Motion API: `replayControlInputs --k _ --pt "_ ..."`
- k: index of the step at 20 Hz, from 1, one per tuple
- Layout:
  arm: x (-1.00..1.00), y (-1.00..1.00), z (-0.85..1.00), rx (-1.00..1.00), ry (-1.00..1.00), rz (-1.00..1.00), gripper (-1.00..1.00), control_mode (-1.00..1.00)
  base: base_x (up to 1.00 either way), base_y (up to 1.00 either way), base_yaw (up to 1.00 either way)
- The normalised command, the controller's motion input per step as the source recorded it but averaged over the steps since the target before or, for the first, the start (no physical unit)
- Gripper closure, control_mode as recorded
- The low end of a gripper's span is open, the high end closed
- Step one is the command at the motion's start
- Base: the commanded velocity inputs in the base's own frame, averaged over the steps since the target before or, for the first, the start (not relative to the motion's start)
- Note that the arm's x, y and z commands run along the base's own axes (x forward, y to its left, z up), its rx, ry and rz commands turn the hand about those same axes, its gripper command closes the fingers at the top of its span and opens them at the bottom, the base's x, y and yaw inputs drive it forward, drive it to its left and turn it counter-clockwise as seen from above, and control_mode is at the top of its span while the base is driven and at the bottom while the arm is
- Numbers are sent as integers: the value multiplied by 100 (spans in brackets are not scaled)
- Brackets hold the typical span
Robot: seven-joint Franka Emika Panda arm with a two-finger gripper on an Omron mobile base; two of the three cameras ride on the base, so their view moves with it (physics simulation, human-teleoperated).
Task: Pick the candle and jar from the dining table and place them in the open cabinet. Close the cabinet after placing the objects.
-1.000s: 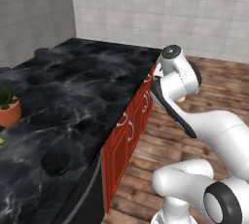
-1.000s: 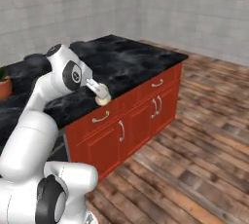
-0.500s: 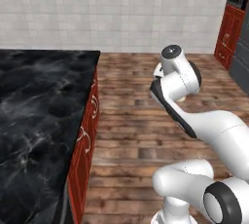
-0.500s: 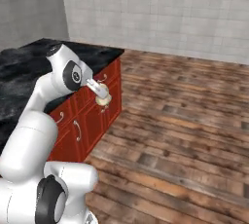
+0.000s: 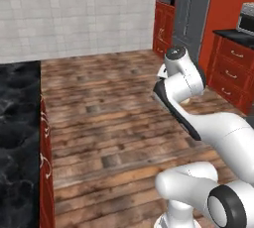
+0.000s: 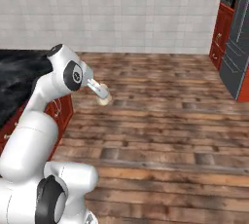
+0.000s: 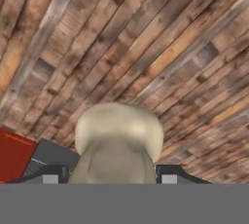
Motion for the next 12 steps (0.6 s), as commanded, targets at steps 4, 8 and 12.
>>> replayControlInputs --k 4,8,12 --pt "0 0 0 0 0 0 100 100 17 -8 -54" --pt "0 0 0 0 0 0 100 100 17 -9 -54" --pt "0 0 0 0 0 0 100 100 19 -13 -54"
